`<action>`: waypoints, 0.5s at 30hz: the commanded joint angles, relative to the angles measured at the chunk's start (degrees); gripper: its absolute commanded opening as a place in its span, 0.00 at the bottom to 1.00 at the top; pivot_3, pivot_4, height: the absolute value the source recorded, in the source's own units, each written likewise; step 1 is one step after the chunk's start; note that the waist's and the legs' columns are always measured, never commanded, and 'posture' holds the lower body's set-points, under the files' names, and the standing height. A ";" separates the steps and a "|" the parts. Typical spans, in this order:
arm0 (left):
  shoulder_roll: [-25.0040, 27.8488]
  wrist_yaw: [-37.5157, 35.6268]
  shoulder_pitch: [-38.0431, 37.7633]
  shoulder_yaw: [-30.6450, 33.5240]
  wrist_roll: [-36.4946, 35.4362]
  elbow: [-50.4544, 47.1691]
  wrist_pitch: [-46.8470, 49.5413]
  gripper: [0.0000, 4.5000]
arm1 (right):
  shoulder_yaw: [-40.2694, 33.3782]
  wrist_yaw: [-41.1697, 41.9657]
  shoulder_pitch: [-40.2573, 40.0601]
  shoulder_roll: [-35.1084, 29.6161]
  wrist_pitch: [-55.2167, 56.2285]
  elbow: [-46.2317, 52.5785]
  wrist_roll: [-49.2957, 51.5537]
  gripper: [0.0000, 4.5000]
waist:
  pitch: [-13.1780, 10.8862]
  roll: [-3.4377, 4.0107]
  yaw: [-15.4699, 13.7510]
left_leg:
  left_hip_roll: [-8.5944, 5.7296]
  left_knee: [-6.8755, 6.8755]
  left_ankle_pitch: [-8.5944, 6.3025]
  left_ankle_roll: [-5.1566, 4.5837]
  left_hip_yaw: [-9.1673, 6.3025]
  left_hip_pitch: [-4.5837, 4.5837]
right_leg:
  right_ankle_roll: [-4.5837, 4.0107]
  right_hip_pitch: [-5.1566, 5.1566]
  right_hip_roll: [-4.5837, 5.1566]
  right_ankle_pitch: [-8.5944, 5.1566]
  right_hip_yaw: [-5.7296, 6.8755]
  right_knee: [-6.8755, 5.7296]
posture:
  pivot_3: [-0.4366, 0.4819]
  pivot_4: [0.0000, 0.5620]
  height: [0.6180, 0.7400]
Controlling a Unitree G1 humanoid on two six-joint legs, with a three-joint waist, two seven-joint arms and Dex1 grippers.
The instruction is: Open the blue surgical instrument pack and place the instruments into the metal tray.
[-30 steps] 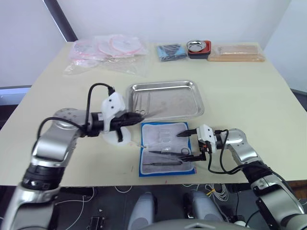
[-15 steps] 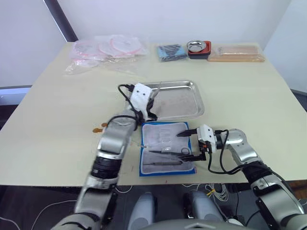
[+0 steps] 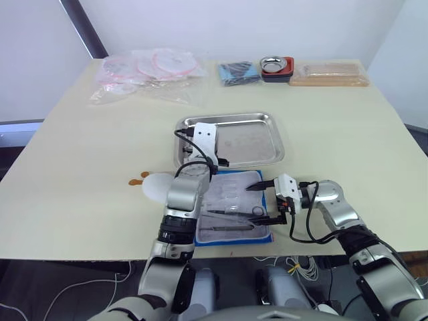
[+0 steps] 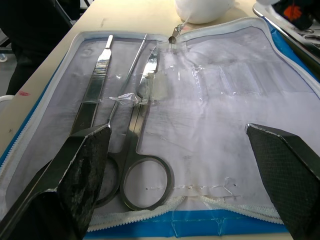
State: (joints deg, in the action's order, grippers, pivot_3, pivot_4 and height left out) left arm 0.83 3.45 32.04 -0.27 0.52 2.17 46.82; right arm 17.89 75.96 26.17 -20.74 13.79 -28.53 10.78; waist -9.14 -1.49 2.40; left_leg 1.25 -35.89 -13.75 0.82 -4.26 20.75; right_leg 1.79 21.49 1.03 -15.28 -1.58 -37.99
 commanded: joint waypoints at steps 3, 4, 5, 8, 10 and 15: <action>-0.36 0.31 0.29 1.04 -0.34 -1.32 3.23 0.01 | 3.49 -0.31 -2.48 -0.14 -1.42 -4.76 -5.03 1.00 | 0.03 0.02 0.00 | 0.00 0.00 0.00 0.00 0.01 -0.02 | 0.01 -0.02 0.00 0.00 0.00 0.00 | 0.48 0.27 1.00; -0.42 0.30 0.28 1.30 -0.50 -1.32 3.49 0.01 | 3.48 -0.31 -2.46 -0.13 -1.45 -4.77 -5.00 1.00 | 0.04 0.03 0.00 | 0.00 0.00 0.00 0.01 0.00 -0.03 | 0.01 -0.02 0.00 -0.01 0.00 -0.01 | 0.48 0.27 1.00; -0.35 -0.01 0.31 1.35 -0.68 -1.30 3.73 0.01 | 3.46 -0.34 -2.46 -0.12 -1.42 -4.77 -5.01 1.00 | 0.05 0.05 0.00 | 0.00 0.00 0.00 0.01 0.00 -0.03 | 0.01 -0.02 0.00 -0.01 0.01 0.00 | 0.48 0.27 1.00; -0.91 -0.96 0.34 2.38 -2.28 -1.81 4.94 0.01 | 3.33 -0.48 -2.60 -0.21 -1.37 -4.69 -4.96 1.00 | 0.06 0.06 0.00 | 0.00 0.00 0.01 0.02 0.00 -0.03 | 0.01 -0.02 0.00 -0.01 0.01 0.00 | 0.48 0.27 1.00; -1.04 -1.09 0.44 2.50 -2.50 -2.23 5.37 0.01 | 3.28 -0.49 -2.64 -0.26 -1.40 -4.70 -4.93 1.00 | 0.06 0.06 0.00 | 0.00 0.00 0.01 0.03 0.00 -0.03 | 0.02 -0.03 0.00 -0.01 0.01 0.00 | 0.48 0.27 1.00; -0.85 -0.83 0.36 1.65 -1.94 -2.84 5.85 0.43 | 3.22 -0.47 -2.60 -0.35 -1.35 -4.87 -4.94 1.00 | 0.06 0.06 0.00 | 0.00 0.00 0.02 0.04 0.00 -0.03 | 0.02 -0.03 0.00 -0.01 0.01 0.00 | 0.48 0.27 1.00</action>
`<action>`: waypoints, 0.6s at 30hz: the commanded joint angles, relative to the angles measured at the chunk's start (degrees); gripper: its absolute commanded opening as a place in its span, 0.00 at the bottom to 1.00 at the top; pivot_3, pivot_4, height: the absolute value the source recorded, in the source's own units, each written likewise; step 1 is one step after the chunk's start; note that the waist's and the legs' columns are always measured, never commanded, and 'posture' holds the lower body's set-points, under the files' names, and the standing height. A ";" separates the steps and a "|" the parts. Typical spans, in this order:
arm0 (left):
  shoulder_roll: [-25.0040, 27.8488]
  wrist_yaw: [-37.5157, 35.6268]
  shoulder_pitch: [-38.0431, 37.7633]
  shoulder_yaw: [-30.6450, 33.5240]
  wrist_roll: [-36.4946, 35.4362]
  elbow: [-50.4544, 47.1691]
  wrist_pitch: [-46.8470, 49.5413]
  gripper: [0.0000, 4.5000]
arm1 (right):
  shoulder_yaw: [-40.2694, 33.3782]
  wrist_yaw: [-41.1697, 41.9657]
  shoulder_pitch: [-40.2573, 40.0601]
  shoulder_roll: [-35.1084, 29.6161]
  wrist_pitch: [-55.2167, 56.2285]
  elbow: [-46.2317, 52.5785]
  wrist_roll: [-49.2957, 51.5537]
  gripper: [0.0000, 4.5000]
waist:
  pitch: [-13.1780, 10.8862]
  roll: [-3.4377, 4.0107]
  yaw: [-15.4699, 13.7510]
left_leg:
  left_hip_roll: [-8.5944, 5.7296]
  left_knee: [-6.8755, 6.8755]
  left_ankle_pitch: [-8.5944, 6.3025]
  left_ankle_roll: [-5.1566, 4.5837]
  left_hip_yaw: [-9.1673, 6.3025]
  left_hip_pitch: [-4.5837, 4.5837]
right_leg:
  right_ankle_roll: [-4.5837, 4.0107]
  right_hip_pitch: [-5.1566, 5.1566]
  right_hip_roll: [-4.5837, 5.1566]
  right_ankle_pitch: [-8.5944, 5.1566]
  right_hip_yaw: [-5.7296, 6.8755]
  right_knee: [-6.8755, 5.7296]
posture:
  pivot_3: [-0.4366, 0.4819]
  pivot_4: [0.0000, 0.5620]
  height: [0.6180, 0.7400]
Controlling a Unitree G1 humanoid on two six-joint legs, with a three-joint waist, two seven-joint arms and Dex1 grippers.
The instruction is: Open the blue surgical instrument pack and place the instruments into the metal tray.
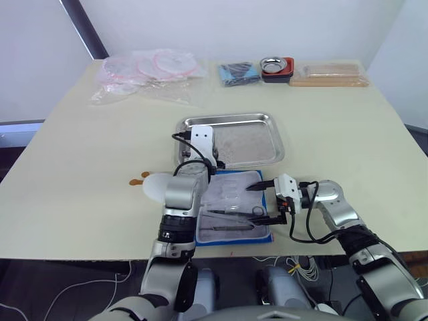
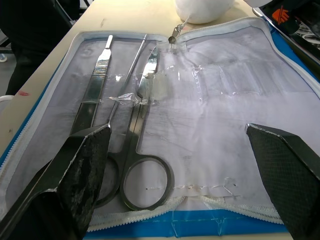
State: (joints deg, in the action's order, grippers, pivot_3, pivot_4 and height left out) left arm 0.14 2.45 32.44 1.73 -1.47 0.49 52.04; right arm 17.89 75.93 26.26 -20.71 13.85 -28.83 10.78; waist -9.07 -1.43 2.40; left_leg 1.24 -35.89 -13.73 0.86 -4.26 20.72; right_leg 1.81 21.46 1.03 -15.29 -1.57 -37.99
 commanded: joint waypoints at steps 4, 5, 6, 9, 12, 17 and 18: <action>0.11 0.11 -0.36 -0.30 0.05 -1.89 0.98 0.43 | 3.26 -0.45 -2.71 -0.36 -1.26 -4.62 -4.99 1.00 | 0.00 0.00 0.00 | 0.00 0.00 0.01 0.01 0.00 0.00 | 0.00 0.00 0.00 0.00 0.00 0.00 | 0.48 0.27 1.00; 0.18 0.05 -0.42 -0.28 0.00 -2.05 1.07 0.43 | 3.27 -0.47 -2.71 -0.33 -1.20 -4.63 -5.00 1.00 | 0.00 0.01 0.00 | 0.00 0.00 0.01 0.01 0.00 0.00 | 0.00 0.00 0.00 0.00 0.00 0.00 | 0.48 0.27 1.00; 0.21 -0.07 -0.58 -0.19 -0.15 -2.49 1.20 0.43 | 3.31 -0.52 -2.83 -0.28 -1.19 -4.50 -5.00 1.00 | 0.00 0.01 0.00 | 0.00 0.00 0.01 0.01 0.00 0.00 | 0.00 0.00 0.00 0.00 0.00 0.00 | 0.48 0.27 1.00; 2.49 -2.52 -0.56 -1.01 -0.23 -4.23 -0.94 0.43 | 3.48 -0.67 -2.99 0.07 -1.32 -4.20 -4.96 1.00 | 0.00 0.00 0.05 | 0.00 0.00 0.01 0.02 0.00 0.00 | 0.00 0.00 0.00 0.00 0.00 0.00 | 0.48 0.27 1.00; 5.19 -7.24 -1.33 -1.30 -1.80 -6.24 -4.70 0.43 | 3.51 -0.70 -2.84 0.29 -1.31 -4.34 -4.97 1.00 | 0.00 0.00 0.08 | 0.01 0.02 0.01 0.03 -0.02 0.00 | 0.00 0.02 -0.02 0.00 0.02 0.00 | 0.48 0.27 1.00; 14.00 -21.38 -5.54 -2.45 -6.41 -11.18 -11.36 0.43 | 3.60 -0.53 -2.91 0.42 -1.35 -4.41 -4.98 1.00 | 0.00 0.01 0.19 | 0.03 0.09 0.08 0.16 -0.03 -0.01 | -0.01 0.03 -0.02 0.00 0.02 0.02 | 0.48 0.27 1.00; 14.92 -22.62 -6.12 -2.23 -7.05 -11.61 -12.39 0.43 | 3.60 -0.51 -2.93 0.44 -1.39 -4.36 -4.98 1.00 | 0.00 0.01 0.18 | 0.03 0.15 0.13 0.26 -0.02 -0.02 | -0.02 0.04 -0.02 -0.01 0.02 0.02 | 0.48 0.27 1.00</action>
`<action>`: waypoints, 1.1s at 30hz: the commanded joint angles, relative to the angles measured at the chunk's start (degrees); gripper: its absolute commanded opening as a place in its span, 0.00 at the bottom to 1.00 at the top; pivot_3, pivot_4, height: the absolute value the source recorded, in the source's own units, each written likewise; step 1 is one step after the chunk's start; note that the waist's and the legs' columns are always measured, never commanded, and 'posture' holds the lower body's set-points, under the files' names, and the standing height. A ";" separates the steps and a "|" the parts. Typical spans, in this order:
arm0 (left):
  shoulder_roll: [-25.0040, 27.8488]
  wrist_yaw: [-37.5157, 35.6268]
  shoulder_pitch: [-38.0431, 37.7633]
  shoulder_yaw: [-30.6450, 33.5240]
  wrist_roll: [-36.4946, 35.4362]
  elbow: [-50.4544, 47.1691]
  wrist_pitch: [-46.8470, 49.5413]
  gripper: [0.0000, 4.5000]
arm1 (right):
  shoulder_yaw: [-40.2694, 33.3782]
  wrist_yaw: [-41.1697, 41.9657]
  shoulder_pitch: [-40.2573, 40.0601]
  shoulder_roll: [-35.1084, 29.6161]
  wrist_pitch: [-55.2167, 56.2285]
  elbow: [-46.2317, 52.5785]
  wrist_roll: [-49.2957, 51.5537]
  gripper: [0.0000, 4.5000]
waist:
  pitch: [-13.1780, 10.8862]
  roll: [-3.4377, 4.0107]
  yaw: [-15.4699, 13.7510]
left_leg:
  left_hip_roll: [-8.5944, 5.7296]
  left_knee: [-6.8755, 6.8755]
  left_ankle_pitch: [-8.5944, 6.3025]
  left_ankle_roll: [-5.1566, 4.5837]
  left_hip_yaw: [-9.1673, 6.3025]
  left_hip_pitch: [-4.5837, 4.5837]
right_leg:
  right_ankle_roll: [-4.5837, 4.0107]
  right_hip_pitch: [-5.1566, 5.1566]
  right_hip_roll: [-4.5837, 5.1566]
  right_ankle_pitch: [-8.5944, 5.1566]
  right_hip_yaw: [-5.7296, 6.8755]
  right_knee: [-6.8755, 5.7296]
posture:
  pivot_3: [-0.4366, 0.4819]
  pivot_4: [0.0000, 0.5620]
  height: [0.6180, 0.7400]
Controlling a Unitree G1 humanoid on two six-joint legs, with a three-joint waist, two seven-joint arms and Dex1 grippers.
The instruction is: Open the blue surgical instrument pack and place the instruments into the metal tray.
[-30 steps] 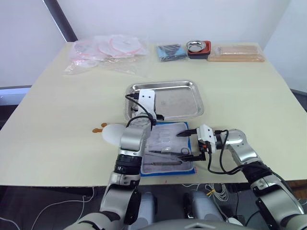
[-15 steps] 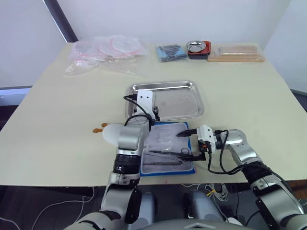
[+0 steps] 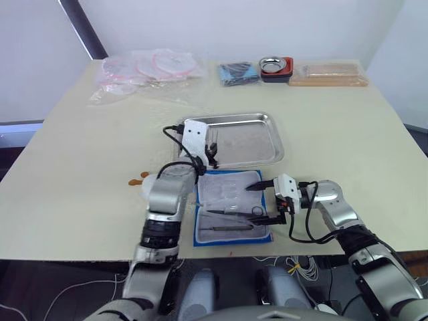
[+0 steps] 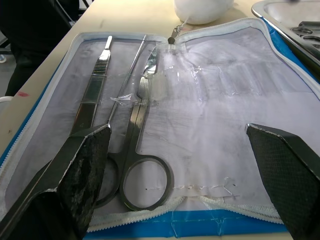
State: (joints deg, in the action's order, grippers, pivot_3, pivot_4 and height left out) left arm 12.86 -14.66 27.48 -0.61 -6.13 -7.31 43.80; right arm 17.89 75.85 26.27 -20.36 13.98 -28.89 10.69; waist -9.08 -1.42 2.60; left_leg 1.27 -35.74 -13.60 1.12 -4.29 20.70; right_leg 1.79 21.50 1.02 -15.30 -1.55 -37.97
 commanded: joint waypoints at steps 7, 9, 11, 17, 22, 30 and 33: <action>8.99 -18.00 -8.22 2.41 -9.64 -8.11 -10.14 0.43 | 3.56 -0.33 -2.65 0.23 -1.20 -4.89 -5.00 1.00 | 0.00 -0.01 -0.06 | 0.02 0.08 0.04 0.07 -0.01 -0.02 | -0.02 0.01 0.02 -0.01 0.01 0.02 | 0.48 0.27 1.00; 10.45 -21.15 -9.92 2.86 -11.84 -9.22 -11.02 0.43 | 3.40 -0.35 -2.54 0.34 -1.29 -5.00 -4.84 1.00 | 0.00 -0.01 -0.06 | 0.03 0.08 0.04 0.07 -0.02 -0.01 | -0.03 0.01 0.02 -0.01 0.02 0.02 | 0.48 0.27 1.00; 12.57 -24.29 -11.69 3.21 -13.91 -10.31 -11.04 0.43 | 3.42 -0.36 -2.74 0.41 -1.42 -4.75 -4.73 1.00 | 0.00 -0.01 -0.07 | 0.03 0.08 0.04 0.06 -0.03 -0.01 | -0.04 0.02 0.02 -0.01 0.02 0.02 | 0.48 0.27 1.00; 19.50 -33.43 -16.63 4.18 -16.89 -11.40 -15.22 0.43 | 3.67 0.11 -3.03 0.29 -1.57 -4.43 -4.80 1.00 | 0.00 -0.02 -0.05 | 0.05 0.18 0.04 0.06 -0.02 -0.04 | -0.11 0.04 0.00 -0.05 0.02 0.05 | 0.48 0.27 1.00; 24.47 -41.37 -20.70 5.14 -17.99 -10.15 -21.91 0.43 | 3.51 0.36 -3.41 -0.31 -1.75 -3.93 -4.69 1.00 | 0.00 -0.02 -0.09 | 0.07 0.23 0.04 0.05 0.02 -0.05 | -0.27 0.07 0.02 -0.14 -0.04 0.06 | 0.48 0.27 1.00; 33.79 -58.12 -24.80 7.93 -22.34 -6.99 -28.12 0.96 | 3.29 0.42 -3.56 -0.88 -2.04 -3.43 -4.60 1.00 | -0.03 0.04 -0.12 | 0.08 0.34 0.04 0.05 0.09 -0.03 | -0.30 0.14 0.08 -0.17 -0.08 0.12 | 0.48 0.27 1.00; 36.14 -63.10 -25.87 8.77 -22.93 -5.64 -31.85 0.98 | 3.22 0.40 -3.71 -1.09 -2.09 -3.23 -4.56 1.00 | -0.07 0.09 -0.22 | 0.09 0.40 0.04 0.05 0.09 -0.01 | -0.41 0.18 0.10 -0.23 -0.07 0.14 | 0.48 0.27 1.00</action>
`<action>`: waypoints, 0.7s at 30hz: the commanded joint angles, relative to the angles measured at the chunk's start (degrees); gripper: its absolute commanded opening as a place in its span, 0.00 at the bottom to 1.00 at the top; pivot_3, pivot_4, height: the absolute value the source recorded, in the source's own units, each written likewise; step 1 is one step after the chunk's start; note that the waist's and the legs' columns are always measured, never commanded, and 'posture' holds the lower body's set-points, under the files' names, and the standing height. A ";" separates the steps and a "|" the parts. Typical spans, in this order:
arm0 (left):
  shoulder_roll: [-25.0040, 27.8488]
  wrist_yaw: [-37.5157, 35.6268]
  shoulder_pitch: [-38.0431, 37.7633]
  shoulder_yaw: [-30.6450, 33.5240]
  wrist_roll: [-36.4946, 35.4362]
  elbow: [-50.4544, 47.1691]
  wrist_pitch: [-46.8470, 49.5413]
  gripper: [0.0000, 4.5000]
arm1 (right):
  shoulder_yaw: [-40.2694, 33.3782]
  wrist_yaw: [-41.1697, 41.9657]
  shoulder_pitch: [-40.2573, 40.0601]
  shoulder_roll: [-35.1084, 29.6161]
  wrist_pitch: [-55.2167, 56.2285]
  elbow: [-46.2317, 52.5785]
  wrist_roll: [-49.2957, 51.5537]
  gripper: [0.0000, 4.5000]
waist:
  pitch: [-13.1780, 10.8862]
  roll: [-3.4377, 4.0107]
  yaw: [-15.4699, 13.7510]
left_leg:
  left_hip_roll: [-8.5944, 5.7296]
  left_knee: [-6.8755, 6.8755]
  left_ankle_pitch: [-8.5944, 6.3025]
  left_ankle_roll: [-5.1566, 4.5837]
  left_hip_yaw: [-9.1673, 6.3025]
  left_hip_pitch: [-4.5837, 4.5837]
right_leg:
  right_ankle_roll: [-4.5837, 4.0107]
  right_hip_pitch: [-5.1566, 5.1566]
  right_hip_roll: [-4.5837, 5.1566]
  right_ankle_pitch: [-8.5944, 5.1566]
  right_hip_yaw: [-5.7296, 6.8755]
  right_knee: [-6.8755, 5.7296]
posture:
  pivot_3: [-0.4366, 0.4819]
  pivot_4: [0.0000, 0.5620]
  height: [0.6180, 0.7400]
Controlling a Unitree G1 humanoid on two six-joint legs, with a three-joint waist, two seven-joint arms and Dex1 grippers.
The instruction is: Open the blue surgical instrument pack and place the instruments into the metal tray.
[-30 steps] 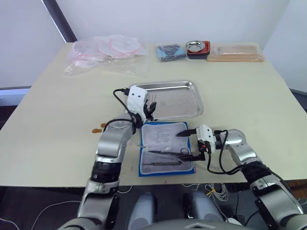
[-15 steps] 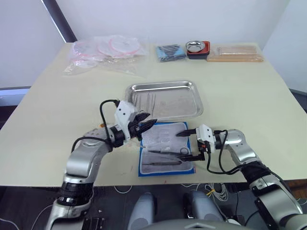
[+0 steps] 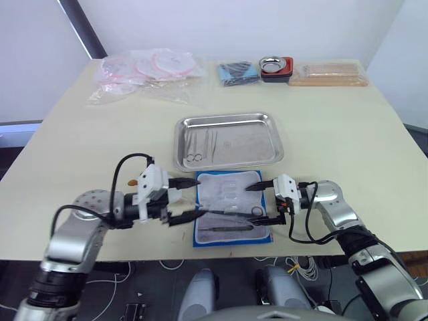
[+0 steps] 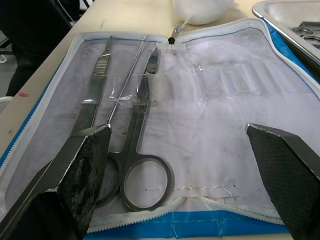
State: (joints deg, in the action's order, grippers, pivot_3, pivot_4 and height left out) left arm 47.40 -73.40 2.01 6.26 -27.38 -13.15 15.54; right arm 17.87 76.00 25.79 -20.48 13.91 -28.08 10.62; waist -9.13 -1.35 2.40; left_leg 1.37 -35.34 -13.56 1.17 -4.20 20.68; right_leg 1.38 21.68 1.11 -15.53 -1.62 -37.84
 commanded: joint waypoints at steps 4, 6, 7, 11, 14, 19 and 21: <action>4.08 -8.69 -1.36 2.37 -0.78 0.97 -8.49 0.98 | 3.26 0.63 -3.30 -1.35 -2.01 -4.09 -4.52 1.00 | -0.10 0.15 -0.03 | 0.04 0.03 0.00 0.00 0.01 0.02 | -0.03 0.00 0.04 -0.02 -0.10 0.07 | 0.48 0.27 1.00; 4.48 -9.96 -1.76 2.25 -1.92 0.33 -8.74 0.98 | 3.27 0.59 -3.30 -1.24 -2.00 -4.18 -4.54 1.00 | -0.12 0.17 -0.02 | 0.09 0.05 0.00 0.00 0.05 0.02 | -0.03 0.00 0.06 -0.02 -0.19 0.09 | 0.48 0.27 1.00; 4.65 -10.41 -1.83 2.08 -2.21 0.13 -8.88 0.98 | 3.24 0.55 -3.25 -1.16 -1.98 -4.25 -4.55 1.00 | -0.12 0.17 -0.02 | 0.11 0.06 0.00 -0.01 0.08 0.02 | -0.03 0.00 0.07 -0.02 -0.23 0.09 | 0.48 0.27 1.00; 4.67 -10.67 -1.44 1.64 -3.00 -0.39 -8.45 0.98 | 3.16 0.50 -3.09 -1.03 -1.81 -4.55 -4.59 1.00 | -0.14 0.18 -0.02 | 0.11 0.06 0.00 -0.01 0.09 0.02 | -0.02 0.00 0.06 -0.02 -0.28 0.10 | 0.48 0.27 1.00; 4.08 -9.69 -0.60 1.10 -3.53 -1.31 -7.70 0.98 | 3.10 0.45 -3.13 -1.15 -1.62 -4.71 -4.66 1.00 | -0.15 0.17 -0.03 | 0.11 0.06 0.00 -0.01 0.08 0.02 | -0.02 0.00 0.04 -0.02 -0.27 0.10 | 0.48 0.27 1.00; 3.18 -9.45 0.17 0.50 -4.07 -1.95 -7.62 0.98 | 2.95 0.32 -3.40 -1.40 -1.64 -4.42 -4.61 1.00 | -0.15 0.16 -0.01 | 0.08 0.06 0.00 -0.01 0.11 0.01 | -0.02 0.00 0.01 -0.02 -0.24 0.10 | 0.48 0.27 1.00; 2.65 -9.24 0.37 -0.14 -3.35 -1.92 -8.69 0.98 | 2.80 0.28 -3.56 -1.64 -1.75 -4.06 -4.51 1.00 | -0.15 0.16 -0.02 | 0.06 0.06 -0.01 -0.01 0.13 0.01 | -0.01 0.00 0.01 -0.01 -0.21 0.10 | 0.48 0.27 1.00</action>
State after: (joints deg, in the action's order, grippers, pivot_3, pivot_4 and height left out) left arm 50.31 -82.65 1.95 6.21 -30.57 -13.04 8.07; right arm 17.86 76.38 25.68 -20.62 13.91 -28.05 10.64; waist -9.28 -1.19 2.38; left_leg 1.42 -35.28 -13.56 1.15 -4.07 20.69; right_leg 1.37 21.67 1.13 -15.54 -1.82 -37.74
